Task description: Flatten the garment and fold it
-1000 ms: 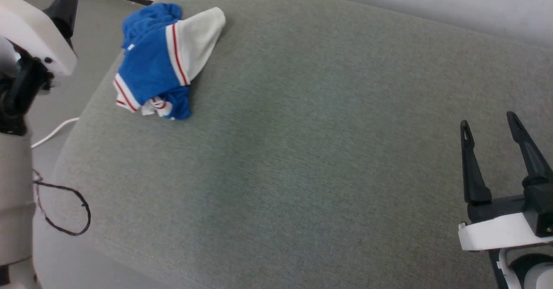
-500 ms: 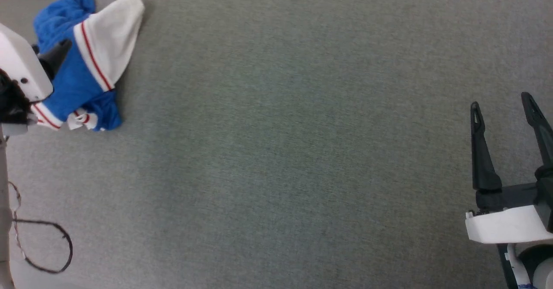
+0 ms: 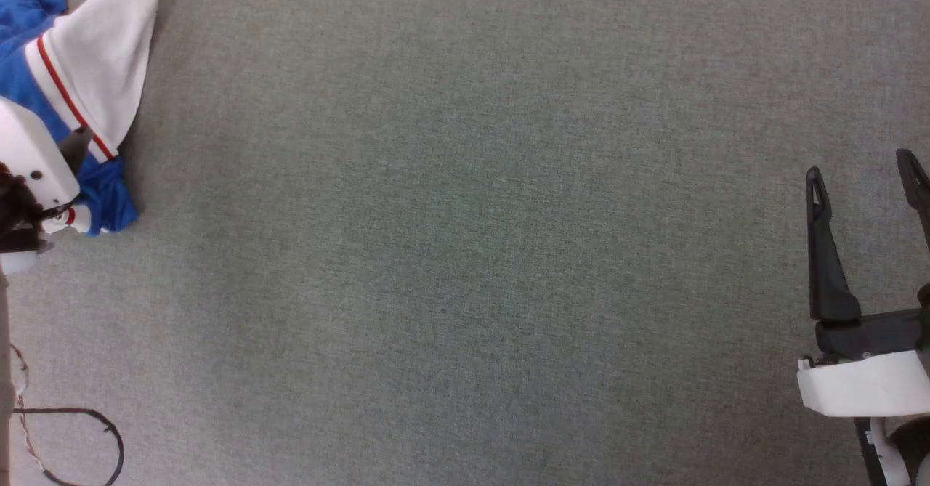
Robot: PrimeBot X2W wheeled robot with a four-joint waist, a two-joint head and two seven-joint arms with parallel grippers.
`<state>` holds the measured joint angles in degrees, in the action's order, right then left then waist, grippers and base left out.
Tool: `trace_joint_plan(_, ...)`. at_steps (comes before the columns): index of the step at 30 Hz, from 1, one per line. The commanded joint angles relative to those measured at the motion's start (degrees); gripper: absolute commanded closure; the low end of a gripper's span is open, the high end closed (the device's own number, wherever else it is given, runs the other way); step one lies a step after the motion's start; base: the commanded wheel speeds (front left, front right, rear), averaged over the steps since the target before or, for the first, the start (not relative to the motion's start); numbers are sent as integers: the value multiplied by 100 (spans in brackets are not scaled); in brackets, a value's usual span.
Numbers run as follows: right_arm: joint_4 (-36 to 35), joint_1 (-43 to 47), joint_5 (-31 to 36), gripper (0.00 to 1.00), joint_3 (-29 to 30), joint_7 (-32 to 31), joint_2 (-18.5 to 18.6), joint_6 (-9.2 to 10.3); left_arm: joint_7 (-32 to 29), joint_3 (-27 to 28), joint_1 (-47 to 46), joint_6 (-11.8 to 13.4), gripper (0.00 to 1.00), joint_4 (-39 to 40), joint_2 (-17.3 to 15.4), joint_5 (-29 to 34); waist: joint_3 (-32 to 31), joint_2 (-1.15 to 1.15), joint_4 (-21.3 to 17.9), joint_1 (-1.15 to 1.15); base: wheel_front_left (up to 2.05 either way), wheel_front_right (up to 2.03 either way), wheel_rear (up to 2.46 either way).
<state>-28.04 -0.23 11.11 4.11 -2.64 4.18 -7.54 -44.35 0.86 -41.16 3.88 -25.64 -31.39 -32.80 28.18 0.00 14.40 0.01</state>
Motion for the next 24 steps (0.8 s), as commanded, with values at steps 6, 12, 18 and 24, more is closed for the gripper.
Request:
trace_joint_plan(6,-86,16,-24,0,-28,-90,62,5,106,-12,199,-18,100,-53,23,-41,27,0,-22,-1,0,0,0)
trace_joint_plan(12,-90,-24,-45,0,-32,-120,87,5,503,42,259,-31,100,-91,-117,66,-21,0,-24,-1,0,0,0)
trace_joint_plan(18,53,-29,-102,0,-31,-17,52,5,947,115,168,-138,100,-76,-181,67,-332,0,-9,-1,0,0,0)
trace_joint_plan(24,220,-62,-166,0,-56,119,-31,5,1062,138,-42,-252,100,89,-302,45,-660,0,9,-1,0,0,0)
